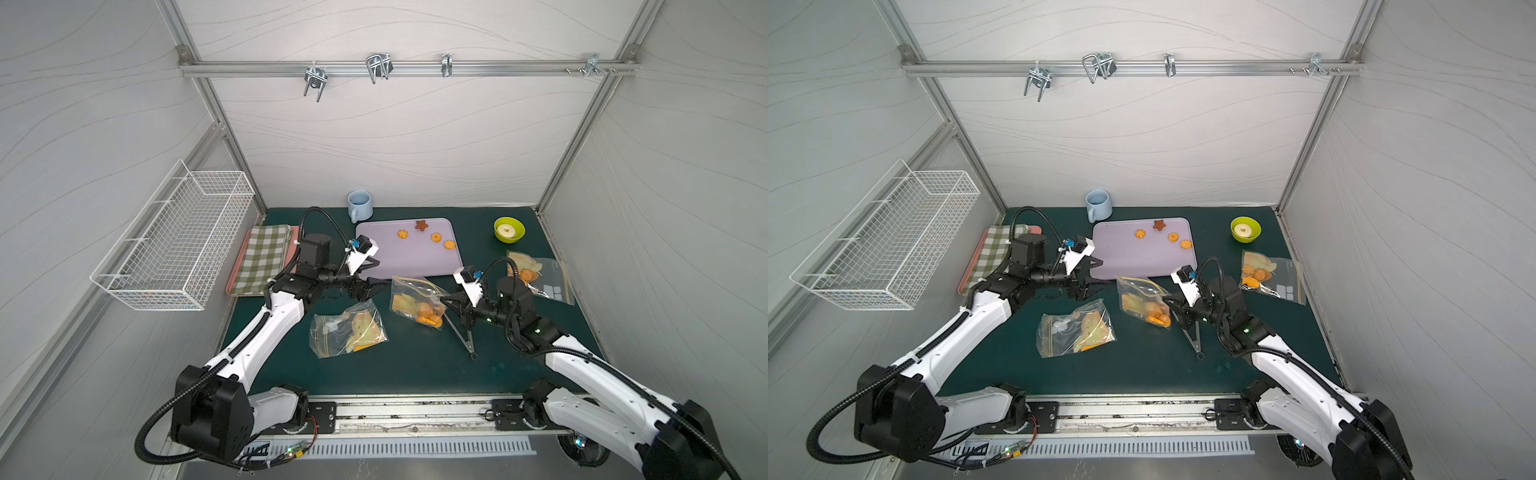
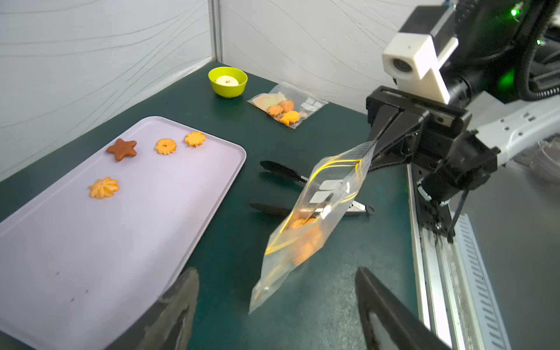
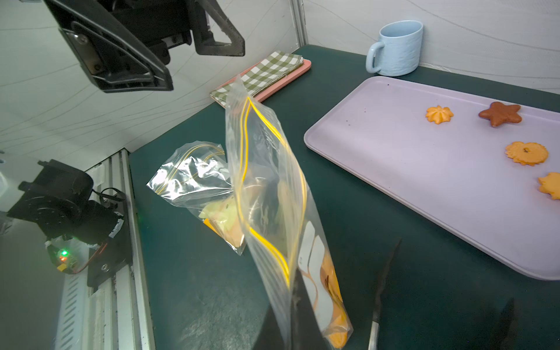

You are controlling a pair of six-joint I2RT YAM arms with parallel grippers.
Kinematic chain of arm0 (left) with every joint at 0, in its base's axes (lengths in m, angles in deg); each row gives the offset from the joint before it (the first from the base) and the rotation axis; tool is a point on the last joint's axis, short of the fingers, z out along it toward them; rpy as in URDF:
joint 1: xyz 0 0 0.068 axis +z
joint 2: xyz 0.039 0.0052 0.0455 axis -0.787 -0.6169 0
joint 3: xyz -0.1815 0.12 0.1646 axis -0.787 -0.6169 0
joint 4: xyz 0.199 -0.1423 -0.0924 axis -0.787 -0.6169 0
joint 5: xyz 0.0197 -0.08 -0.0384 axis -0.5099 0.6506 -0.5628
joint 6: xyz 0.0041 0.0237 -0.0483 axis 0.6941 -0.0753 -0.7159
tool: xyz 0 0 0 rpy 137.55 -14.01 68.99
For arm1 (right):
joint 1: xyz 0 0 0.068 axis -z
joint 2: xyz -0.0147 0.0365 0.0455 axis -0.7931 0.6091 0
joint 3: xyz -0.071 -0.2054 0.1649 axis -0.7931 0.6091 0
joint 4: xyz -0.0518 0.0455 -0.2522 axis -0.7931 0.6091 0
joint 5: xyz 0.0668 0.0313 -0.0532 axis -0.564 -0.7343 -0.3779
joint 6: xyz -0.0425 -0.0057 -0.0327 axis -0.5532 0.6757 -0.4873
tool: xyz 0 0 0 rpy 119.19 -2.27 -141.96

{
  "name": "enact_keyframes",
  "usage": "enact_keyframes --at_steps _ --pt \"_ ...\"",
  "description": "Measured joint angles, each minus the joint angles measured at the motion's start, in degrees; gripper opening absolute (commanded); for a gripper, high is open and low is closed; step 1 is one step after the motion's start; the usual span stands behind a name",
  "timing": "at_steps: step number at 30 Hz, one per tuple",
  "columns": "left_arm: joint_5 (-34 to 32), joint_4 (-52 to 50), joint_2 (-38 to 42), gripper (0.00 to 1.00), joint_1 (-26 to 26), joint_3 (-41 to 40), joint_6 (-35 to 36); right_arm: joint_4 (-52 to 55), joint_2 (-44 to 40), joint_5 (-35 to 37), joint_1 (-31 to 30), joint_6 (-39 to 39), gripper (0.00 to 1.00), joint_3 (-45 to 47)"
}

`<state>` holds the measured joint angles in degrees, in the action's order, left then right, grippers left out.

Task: Put the cookies into a resealable bag to prevent moisture
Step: Close the ziploc bag at the center of the board.

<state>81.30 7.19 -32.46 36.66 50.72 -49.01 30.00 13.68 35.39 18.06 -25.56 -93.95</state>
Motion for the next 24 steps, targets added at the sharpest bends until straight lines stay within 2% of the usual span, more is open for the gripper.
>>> enact_keyframes --at_steps 3,8,13,17,20,24 --pt "2.8 -3.0 -1.8 0.8 -0.2 1.9 6.7 0.3 0.0 -1.1 0.0 -0.5 0.0 -0.1" --pt "3.6 -6.5 -2.7 0.78 -3.3 1.9 13.0 0.7 -0.4 -1.6 0.0 -0.9 0.0 -0.1" --pt "2.5 -7.6 -5.5 0.76 -6.5 1.8 16.4 0.8 -0.4 -1.9 0.0 -1.0 0.0 -0.2" --pt "1.1 -7.8 -7.6 0.75 -6.1 1.8 17.4 0.8 -0.4 -2.1 0.0 -1.0 0.0 -0.2" --pt "1.0 -7.6 -8.2 0.68 -4.9 1.8 17.5 0.8 -0.4 -2.3 0.0 -1.0 0.0 -0.2" --pt "0.9 -7.1 -8.2 0.52 -3.8 1.8 18.2 0.8 -0.4 -2.3 0.0 -1.0 0.0 -0.2"
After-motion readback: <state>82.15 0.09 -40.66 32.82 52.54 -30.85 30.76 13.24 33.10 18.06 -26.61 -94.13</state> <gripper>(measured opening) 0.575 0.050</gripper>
